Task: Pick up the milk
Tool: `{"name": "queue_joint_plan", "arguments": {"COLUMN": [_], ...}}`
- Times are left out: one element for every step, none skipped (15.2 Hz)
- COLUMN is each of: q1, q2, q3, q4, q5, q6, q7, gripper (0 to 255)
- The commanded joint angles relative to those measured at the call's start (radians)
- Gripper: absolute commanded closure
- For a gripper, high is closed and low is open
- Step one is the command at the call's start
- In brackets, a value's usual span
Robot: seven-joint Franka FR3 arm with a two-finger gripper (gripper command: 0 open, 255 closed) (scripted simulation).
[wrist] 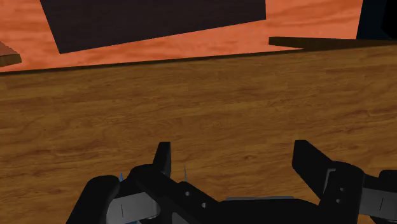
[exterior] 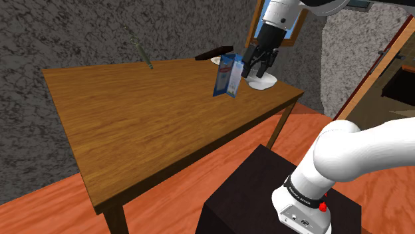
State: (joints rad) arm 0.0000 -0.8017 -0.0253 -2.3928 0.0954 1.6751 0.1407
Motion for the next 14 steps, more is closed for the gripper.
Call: {"name": "queue_joint_plan", "arguments": {"q1": [0.0, -0.027, -0.056, -0.085, -0.114, -0.143, -0.171, -0.199, -0.226, -0.252, -0.276, -0.3, -0.321, -0.342], "q2": [0.0, 0.045, 0.089, 0.133, 0.177, 0.22, 0.263, 0.304, 0.345, 0.384, 0.422, 0.458, 0.493, 0.526], "q3": [0.0, 0.026, 0.051, 0.075, 0.096, 0.116, 0.133, 0.148, 0.161, 0.173, 0.182, 0.188, 0.193, 0.196], "q4": [0.0, 0.035, 0.072, 0.111, 0.15, 0.19, 0.231, 0.273, 0.314, 0.356, 0.397, 0.437, 0.477, 0.515], "q5": [0.0, 0.009, 0.016, 0.021, 0.023, 0.022, 0.02, 0.016, 0.01, 0.003, -0.004, -0.013, -0.021, -0.03], "q6": [0.0, 0.006, 0.01, 0.012, 0.012, 0.009, 0.005, -0.002, -0.011, -0.021, -0.033, -0.046, -0.061, -0.077], "q7": [0.0, 0.089, 0.176, 0.264, 0.351, 0.438, 0.525, 0.611, 0.697, 0.782, 0.866, 0.95, 1.033, 1.115], "gripper": [0, 0, 0, 0, 0, 0, 0, 0, 0, 0, 0, 0, 0, 0]}}
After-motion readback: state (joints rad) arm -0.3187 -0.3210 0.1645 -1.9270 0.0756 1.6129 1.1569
